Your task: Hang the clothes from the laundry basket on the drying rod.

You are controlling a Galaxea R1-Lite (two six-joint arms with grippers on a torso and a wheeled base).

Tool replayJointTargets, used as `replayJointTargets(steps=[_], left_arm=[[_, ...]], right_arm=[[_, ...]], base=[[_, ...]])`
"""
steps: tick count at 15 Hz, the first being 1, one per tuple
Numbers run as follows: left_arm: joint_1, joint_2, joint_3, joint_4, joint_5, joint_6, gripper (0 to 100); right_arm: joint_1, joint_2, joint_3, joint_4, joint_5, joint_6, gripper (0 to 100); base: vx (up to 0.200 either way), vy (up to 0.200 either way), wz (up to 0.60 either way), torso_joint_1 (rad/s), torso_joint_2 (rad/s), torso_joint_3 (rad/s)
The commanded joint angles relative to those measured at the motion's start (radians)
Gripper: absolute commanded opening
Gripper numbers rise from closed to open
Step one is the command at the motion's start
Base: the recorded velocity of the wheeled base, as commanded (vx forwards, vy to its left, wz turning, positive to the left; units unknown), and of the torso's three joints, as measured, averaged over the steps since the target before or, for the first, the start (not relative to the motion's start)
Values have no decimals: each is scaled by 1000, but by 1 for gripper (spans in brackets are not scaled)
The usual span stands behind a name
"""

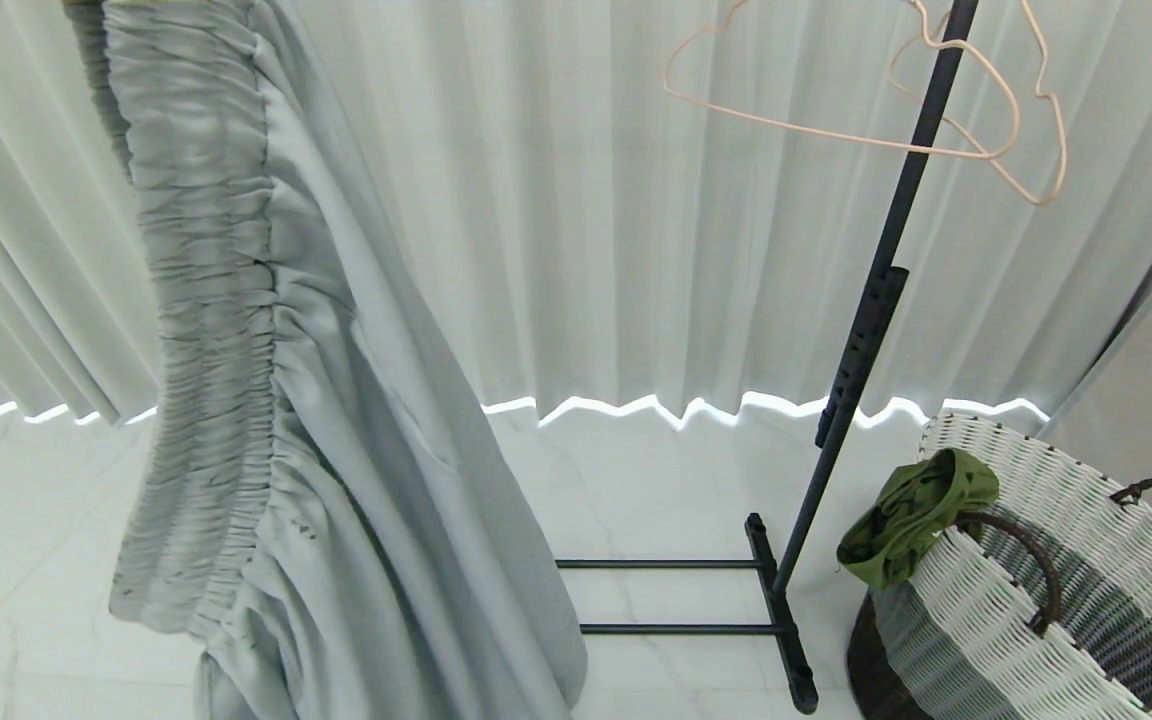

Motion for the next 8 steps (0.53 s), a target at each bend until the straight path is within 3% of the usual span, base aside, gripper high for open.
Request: replayJointTargets(steps=[1,5,8], left_arm=[[9,-28,28,-2,0,0,0],[22,-51,68,0,0,24,0],[27,-65,76,-2,0,64,0]], right_arm=[[-65,-37,68,-18,-2,-27,100],[-67,-77,122,-48,-5,-62,100],[-147,-82,122,-41,-4,-61,100]], base=[[0,0,0,0,0,0],[0,0,0,0,0,0],[0,0,0,0,0,0]])
